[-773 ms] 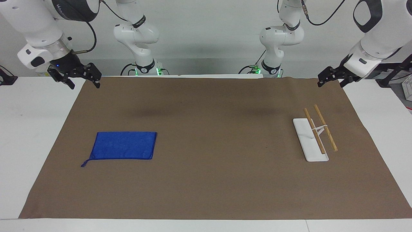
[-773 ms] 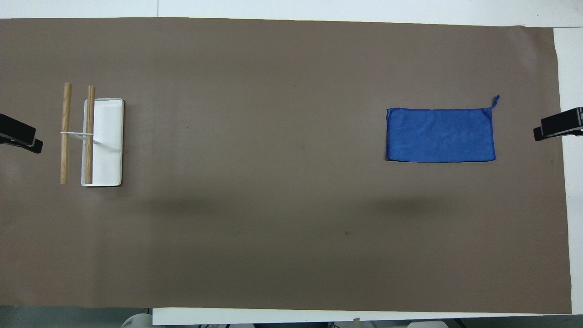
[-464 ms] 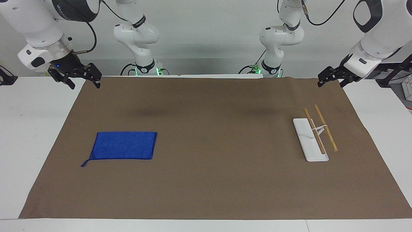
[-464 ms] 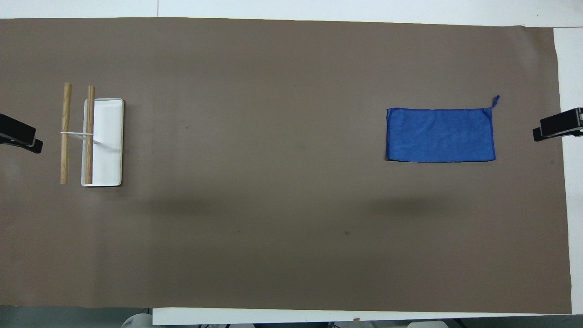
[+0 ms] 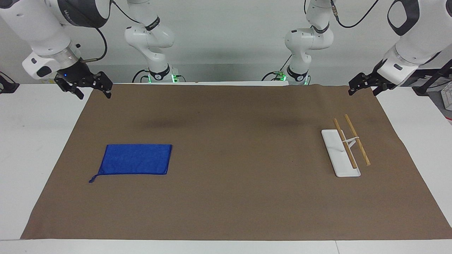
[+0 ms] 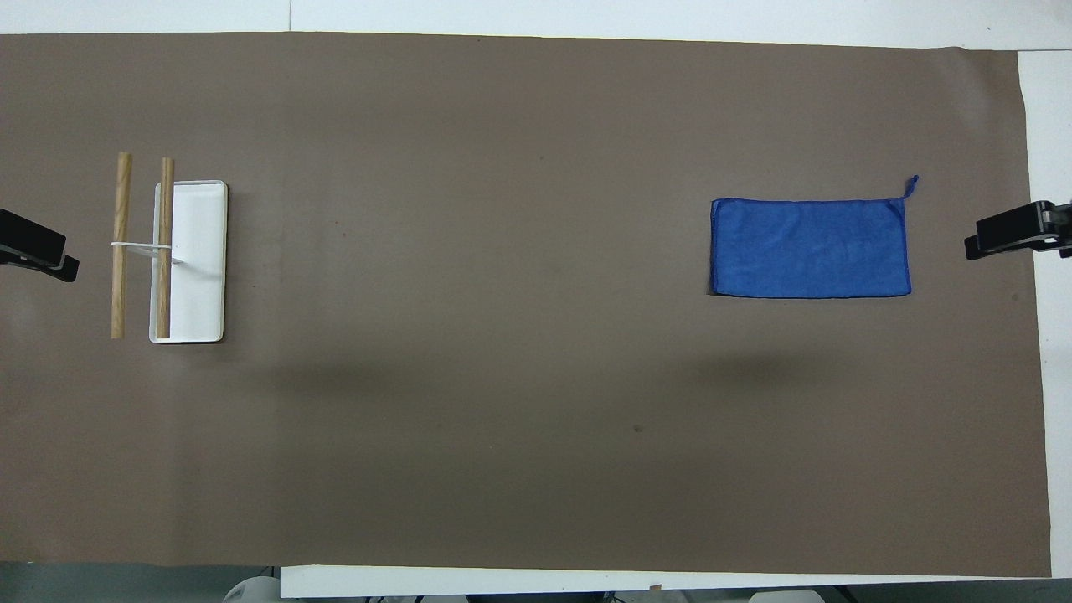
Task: Right arm passes towel to left arm to hang
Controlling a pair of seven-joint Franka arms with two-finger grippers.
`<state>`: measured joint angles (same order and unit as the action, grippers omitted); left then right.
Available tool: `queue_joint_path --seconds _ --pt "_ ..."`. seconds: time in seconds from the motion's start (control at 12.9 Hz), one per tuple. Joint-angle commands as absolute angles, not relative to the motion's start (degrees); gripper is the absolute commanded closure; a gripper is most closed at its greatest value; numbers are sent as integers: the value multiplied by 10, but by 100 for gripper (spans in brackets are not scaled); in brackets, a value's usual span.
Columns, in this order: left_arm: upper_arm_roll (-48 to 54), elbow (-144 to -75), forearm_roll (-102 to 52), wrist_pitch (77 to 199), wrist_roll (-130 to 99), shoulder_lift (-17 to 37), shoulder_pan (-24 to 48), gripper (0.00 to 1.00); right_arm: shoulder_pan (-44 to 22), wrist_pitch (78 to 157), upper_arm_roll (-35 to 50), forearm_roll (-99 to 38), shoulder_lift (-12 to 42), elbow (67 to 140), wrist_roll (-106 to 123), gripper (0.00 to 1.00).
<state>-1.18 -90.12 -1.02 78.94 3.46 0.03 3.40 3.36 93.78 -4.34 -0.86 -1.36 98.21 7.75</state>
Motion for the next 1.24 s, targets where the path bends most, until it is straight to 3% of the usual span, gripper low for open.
queue_joint_path --seconds 0.0,0.46,1.16 --pt "-12 -904 -12 781 34 -7 33 0 40 1026 -37 0 -13 1051 86 0" --pt "-12 -904 -12 781 34 -7 33 0 38 1299 -31 -4 34 1207 117 0" --pt "-12 -904 -12 781 34 -7 33 0 48 1403 -32 -8 140 1223 152 0"
